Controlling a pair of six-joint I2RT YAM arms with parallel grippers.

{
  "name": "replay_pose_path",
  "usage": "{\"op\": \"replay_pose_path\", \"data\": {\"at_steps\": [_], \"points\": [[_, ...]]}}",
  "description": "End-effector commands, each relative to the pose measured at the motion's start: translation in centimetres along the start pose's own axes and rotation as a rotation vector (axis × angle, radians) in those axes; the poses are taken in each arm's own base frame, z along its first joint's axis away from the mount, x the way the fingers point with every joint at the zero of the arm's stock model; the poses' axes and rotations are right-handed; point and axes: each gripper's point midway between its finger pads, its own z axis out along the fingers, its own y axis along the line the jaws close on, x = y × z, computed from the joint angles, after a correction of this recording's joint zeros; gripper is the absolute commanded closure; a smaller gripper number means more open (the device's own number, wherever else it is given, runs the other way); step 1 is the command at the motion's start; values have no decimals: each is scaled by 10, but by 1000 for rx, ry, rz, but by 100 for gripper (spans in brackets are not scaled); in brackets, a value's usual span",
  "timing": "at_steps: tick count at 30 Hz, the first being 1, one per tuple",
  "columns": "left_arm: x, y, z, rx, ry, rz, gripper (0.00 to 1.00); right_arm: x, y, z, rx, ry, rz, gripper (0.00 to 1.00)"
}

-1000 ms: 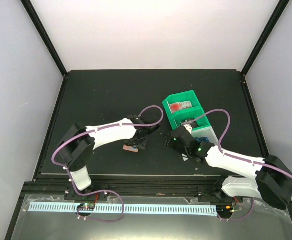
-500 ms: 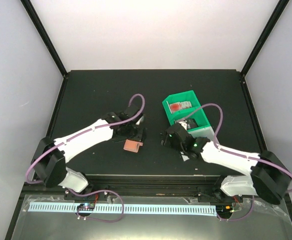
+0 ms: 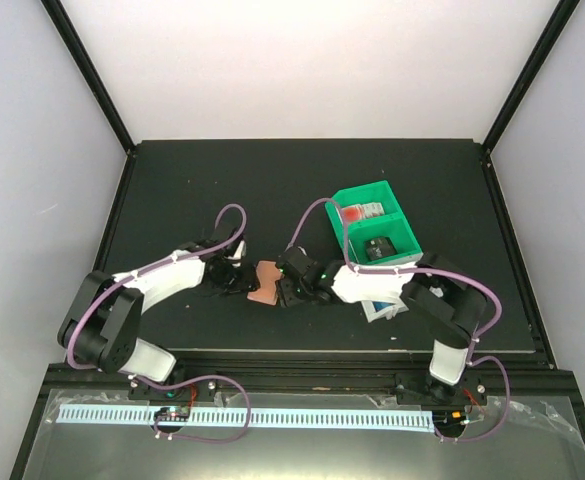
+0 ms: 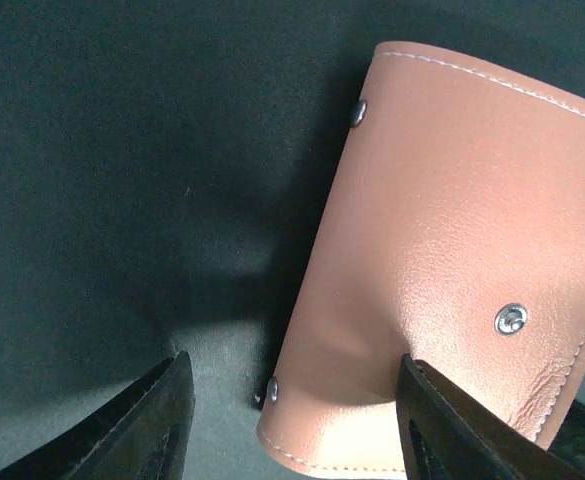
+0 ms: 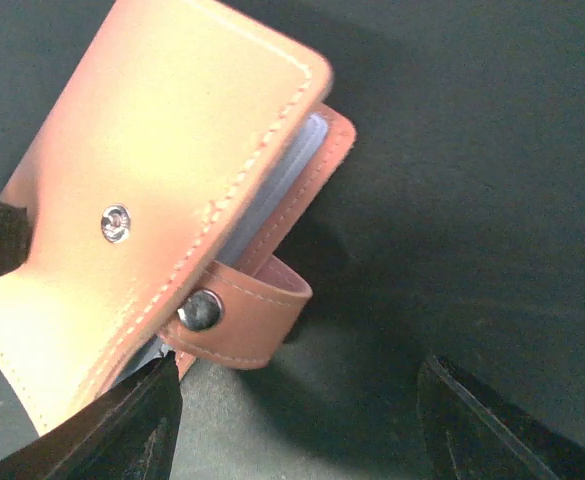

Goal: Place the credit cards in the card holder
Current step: Turn over the card holder at the center of the board, then close the card holder at the center of the board.

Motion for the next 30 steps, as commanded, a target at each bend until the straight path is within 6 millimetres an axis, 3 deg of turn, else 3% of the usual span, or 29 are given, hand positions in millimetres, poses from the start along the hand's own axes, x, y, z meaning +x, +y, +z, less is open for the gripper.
{"op": "replay_pose_path", "data": {"at_steps": [1, 6, 9, 13, 16, 22, 23, 25, 30], "points": [[-9, -12, 4, 112, -9, -22, 44, -3, 13, 7, -10, 8, -134, 34], [-7, -9, 10, 104, 8, -17, 45, -11, 3, 15, 70, -27, -108, 34], [-3, -5, 14, 88, 21, -20, 46, -24, -14, 11, 168, -106, -46, 35], [-3, 2, 14, 55, 15, -21, 46, -42, -43, -9, 348, -203, 101, 36], [-3, 1, 13, 58, 14, -19, 46, -47, -52, -27, 401, -234, 167, 40], [-1, -10, 15, 121, 34, -16, 46, -47, -26, -27, 177, -164, 213, 47], [2, -11, 18, 134, 47, -21, 52, -40, -12, -21, 59, -101, 239, 54], [4, -9, 19, 129, 53, -23, 60, -40, 0, -20, -3, -75, 225, 58], [10, -8, 17, 131, 66, -17, 64, -39, 25, -21, -122, -26, 193, 46]]}}
